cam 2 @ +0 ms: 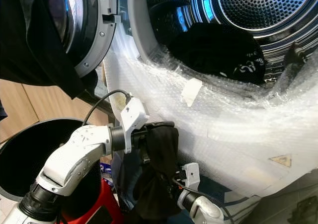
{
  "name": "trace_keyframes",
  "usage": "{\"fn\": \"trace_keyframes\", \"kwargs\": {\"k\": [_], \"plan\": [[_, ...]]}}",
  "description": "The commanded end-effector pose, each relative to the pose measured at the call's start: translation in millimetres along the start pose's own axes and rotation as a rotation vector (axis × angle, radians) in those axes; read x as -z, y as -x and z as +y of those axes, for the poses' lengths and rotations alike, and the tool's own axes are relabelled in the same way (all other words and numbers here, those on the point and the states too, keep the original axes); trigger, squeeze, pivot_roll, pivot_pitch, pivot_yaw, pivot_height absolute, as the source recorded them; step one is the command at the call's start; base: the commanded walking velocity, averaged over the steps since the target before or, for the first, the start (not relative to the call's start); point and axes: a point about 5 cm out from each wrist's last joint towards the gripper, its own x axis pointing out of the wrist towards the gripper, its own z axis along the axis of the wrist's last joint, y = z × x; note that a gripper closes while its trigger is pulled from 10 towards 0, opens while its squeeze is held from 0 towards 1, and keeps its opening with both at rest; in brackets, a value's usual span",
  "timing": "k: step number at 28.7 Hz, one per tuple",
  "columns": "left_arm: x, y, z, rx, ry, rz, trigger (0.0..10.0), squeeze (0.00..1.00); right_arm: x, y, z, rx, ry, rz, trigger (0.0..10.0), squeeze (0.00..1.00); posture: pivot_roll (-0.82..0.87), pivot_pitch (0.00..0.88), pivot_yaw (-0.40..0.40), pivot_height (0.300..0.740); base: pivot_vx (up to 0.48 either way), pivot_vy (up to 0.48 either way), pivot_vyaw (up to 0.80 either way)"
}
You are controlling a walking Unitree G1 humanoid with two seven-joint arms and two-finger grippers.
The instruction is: Clothes washing
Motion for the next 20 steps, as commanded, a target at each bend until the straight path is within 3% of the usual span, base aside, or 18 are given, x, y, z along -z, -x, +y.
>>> {"fn": "trace_keyframes", "kwargs": {"k": [1, 20], "plan": [[-16.1, -1.9, -0.6, 0.012, -0.03, -0.055, 0.0, 0.0, -4.1, 2.7, -4.0, 0.011, 0.005, -0.018, 0.0, 0.0, 0.17, 0.034, -0.101, 0.74, 0.0, 0.0, 0.0], [-14.5, -5.5, -6.6, 0.007, -0.019, -0.072, 0.0, 0.0, -11.7, 5.2, -3.4, -0.008, -0.007, -0.071, 0.0, 0.0, 0.17, 0.021, -0.103, 0.74, 0.0, 0.0, 0.0]]}}
